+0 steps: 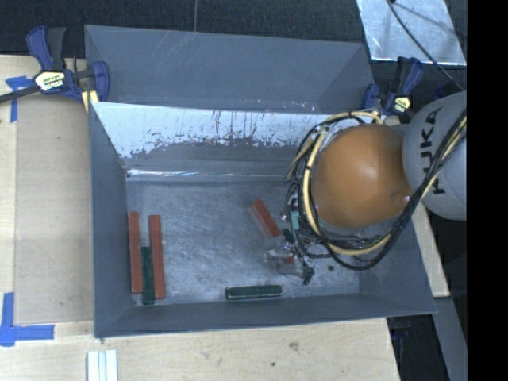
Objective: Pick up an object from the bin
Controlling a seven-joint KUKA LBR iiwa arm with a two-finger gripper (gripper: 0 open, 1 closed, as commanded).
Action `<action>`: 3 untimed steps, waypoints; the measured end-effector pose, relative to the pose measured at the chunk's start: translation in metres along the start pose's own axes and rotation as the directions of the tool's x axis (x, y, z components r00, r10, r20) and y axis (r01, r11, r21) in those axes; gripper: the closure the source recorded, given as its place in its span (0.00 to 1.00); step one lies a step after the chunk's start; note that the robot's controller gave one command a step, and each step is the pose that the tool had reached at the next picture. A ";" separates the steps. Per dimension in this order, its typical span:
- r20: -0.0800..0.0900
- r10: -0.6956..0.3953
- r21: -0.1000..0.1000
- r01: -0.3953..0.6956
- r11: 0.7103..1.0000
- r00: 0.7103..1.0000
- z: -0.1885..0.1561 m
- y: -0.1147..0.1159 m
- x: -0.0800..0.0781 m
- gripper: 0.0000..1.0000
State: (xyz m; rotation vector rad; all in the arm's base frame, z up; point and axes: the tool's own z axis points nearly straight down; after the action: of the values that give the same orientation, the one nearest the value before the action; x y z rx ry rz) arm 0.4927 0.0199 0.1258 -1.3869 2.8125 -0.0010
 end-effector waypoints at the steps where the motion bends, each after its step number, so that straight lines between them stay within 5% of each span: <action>1: -0.001 0.110 0.001 -0.110 0.994 0.994 -0.011 -0.033 0.025 1.00; 2: -0.002 0.108 -0.001 -0.108 0.994 0.994 -0.010 -0.032 0.024 0.00; 3: -0.002 0.068 -0.002 -0.068 0.998 0.998 0.041 -0.071 -0.024 0.00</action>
Offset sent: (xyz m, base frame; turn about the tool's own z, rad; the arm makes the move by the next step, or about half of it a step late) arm 0.0099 -0.0384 0.0105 0.1039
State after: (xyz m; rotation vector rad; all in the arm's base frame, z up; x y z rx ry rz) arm 0.5633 -0.0043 0.0847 -1.2919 2.8599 0.0007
